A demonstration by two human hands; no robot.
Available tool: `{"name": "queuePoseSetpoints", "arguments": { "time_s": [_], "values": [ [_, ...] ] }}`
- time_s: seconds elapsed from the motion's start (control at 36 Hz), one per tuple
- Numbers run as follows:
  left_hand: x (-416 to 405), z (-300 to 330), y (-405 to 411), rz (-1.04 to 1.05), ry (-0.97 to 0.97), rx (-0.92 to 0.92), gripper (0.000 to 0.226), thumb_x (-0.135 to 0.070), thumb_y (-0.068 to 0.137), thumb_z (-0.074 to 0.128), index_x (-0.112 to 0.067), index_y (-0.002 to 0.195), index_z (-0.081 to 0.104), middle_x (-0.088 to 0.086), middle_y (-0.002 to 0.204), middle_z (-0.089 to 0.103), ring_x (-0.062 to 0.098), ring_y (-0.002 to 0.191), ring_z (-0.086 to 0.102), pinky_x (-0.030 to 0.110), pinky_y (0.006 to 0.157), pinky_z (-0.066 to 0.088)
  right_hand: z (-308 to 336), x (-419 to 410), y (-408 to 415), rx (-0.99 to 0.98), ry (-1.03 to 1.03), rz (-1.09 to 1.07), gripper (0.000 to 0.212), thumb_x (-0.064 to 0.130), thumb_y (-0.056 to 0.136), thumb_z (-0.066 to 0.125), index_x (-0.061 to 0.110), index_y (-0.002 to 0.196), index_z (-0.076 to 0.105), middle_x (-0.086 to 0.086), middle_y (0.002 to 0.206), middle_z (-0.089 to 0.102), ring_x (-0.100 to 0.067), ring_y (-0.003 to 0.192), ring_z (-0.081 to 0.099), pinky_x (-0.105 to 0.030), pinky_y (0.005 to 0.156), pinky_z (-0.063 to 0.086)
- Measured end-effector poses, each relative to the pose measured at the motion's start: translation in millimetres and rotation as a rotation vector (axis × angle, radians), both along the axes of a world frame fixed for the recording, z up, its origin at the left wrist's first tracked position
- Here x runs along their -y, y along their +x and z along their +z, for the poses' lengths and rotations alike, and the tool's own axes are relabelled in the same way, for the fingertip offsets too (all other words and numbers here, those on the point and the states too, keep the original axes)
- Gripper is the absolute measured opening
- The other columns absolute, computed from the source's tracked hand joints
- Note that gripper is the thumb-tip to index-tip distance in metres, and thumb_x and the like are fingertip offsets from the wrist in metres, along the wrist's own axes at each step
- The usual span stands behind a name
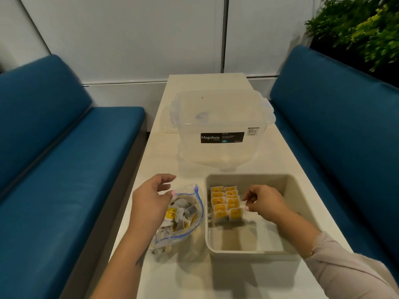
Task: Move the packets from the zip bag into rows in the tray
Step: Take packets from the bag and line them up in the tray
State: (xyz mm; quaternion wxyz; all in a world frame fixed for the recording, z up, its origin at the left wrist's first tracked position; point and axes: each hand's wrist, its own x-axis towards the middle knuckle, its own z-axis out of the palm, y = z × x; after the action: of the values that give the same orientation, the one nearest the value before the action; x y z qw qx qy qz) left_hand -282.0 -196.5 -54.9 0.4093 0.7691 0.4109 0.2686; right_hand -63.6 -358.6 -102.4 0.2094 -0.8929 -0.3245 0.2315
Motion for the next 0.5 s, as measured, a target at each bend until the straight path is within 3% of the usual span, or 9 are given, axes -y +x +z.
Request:
{"name": "queuePoseSetpoints", "arguments": {
  "time_s": [0.11,0.22,0.31,0.5],
  "values": [
    [-11.4,-10.6,-13.7,0.046,0.035,-0.125,0.030,-0.012,0.081,0.071,-0.031,0.103,0.063,-0.015,0.100,0.063,0.005,0.100,0.058,0.024,0.081,0.047,14.3,-9.6,-5.6,0.071,0.070,-0.019,0.025,0.007,0.078,0.067,0.030,0.072,0.058,0.013,0.073,0.062,-0.011,0.076,0.061,-0.025,0.066,0.048],
    [-15.6,-23.7,-22.1,0.034,0.045,-0.341,0.043,-0.027,0.079,0.073,-0.027,0.119,0.055,-0.014,0.111,0.061,0.009,0.100,0.057,0.027,0.082,0.045,30.1,-27.0,-23.7,0.055,0.203,0.007,0.017,0.012,0.077,0.068,0.027,0.076,0.061,0.012,0.075,0.062,-0.010,0.074,0.060,-0.027,0.068,0.050],
    [-14.2,-27.6,-24.8,0.065,0.033,-0.357,0.043,-0.025,0.080,0.071,-0.025,0.119,0.056,-0.011,0.109,0.063,0.010,0.092,0.059,0.026,0.078,0.046,37.8,-44.3,-44.5,0.037,0.235,0.103,0.012,0.020,0.080,0.068,0.030,0.078,0.062,0.014,0.074,0.061,-0.003,0.072,0.056,-0.021,0.064,0.046],
    [-8.6,-28.1,-22.7,0.118,0.068,-0.351,0.028,-0.015,0.084,0.061,-0.026,0.110,0.062,-0.012,0.098,0.065,0.012,0.084,0.062,0.026,0.071,0.049,34.8,-80.6,-95.3,0.143,0.044,0.413,0.017,0.021,0.086,0.059,0.031,0.095,0.070,0.011,0.090,0.067,-0.011,0.085,0.062,-0.027,0.070,0.052]
  ]
}}
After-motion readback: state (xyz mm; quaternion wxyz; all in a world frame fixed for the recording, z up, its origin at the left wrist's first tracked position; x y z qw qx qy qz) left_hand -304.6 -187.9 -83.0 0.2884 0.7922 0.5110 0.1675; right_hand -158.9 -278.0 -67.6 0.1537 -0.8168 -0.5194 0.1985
